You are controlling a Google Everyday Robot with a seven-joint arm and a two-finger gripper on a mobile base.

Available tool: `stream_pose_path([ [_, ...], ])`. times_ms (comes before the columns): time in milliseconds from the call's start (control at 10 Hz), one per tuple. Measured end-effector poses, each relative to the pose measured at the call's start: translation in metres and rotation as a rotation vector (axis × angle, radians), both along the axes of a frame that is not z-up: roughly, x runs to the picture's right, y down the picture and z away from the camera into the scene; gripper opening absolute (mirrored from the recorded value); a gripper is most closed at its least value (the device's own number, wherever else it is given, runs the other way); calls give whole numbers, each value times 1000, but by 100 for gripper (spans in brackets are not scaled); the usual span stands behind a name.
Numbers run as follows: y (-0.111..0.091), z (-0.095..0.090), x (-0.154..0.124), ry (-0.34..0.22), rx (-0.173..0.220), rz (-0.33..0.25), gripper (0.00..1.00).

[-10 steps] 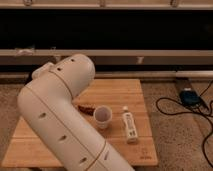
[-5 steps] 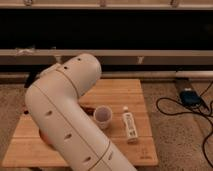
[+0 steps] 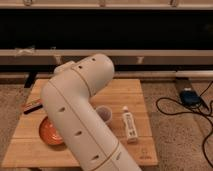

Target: Wipe the white sponge on the table

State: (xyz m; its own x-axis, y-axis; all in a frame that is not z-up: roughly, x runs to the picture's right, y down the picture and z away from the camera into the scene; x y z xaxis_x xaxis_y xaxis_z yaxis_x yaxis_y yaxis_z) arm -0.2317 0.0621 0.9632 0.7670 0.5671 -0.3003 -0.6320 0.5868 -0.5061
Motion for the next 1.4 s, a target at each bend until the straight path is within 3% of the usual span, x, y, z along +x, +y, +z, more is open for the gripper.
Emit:
stream_pose_path([
  [400,0,0,1,1,-2,6,0],
  [600,-8,4,11,22,5,71,0],
  [1000,-48,26,44,50,53,173,1],
  [1300,-57,25,34,36,85,186,23],
  [1400,-63,26,29,27,99,188,38],
])
